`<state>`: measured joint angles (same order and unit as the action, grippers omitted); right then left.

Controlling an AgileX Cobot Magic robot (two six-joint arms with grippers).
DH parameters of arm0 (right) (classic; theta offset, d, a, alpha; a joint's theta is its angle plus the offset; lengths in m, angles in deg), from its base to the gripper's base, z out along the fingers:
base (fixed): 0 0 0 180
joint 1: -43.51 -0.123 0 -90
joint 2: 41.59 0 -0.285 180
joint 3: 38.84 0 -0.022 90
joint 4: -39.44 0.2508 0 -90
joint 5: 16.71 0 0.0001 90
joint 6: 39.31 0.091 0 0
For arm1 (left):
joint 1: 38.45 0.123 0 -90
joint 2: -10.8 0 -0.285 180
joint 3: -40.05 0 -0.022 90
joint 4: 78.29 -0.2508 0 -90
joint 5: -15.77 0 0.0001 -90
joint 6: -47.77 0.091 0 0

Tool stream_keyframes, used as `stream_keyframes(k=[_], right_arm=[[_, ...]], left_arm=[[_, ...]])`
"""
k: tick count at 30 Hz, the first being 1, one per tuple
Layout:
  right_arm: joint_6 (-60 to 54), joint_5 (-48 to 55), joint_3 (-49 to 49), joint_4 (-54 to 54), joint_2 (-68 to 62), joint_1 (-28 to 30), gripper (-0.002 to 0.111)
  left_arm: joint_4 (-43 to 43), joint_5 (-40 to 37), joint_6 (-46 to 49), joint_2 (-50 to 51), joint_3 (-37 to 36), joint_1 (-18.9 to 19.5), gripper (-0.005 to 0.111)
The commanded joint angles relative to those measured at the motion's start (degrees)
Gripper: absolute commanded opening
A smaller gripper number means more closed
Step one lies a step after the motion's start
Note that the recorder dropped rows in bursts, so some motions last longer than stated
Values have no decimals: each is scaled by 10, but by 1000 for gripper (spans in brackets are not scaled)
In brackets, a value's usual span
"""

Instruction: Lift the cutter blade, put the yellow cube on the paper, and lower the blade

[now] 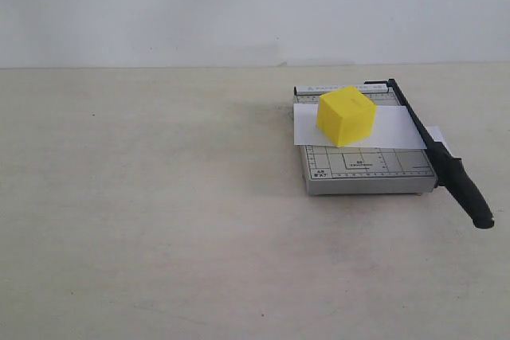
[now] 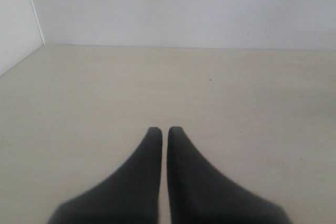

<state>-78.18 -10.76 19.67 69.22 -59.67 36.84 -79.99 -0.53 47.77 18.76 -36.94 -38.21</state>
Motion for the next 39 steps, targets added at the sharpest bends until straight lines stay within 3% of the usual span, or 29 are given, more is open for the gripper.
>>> stream_keyframes(k=[1,5,9,14,37,39], right_arm=[[123,-78,72,-75,6,26,0],[337,-59,158,-191,52,90,0],[327,-19,187,-204,103,112,0],[357,158,187,-230,103,99,0],[401,157,187,-241,103,90,0],[401,157,187,-241,103,90,0]], left_arm=[[3,-1,5,-2,-2,-3,4],[3,-1,5,-2,-2,-3,4],[3,-1,5,-2,-2,-3,4],[3,-1,5,-2,-2,-3,4],[3,-1,5,-2,-2,-3,4],[-2,-7,5,-2,-2,10,4]])
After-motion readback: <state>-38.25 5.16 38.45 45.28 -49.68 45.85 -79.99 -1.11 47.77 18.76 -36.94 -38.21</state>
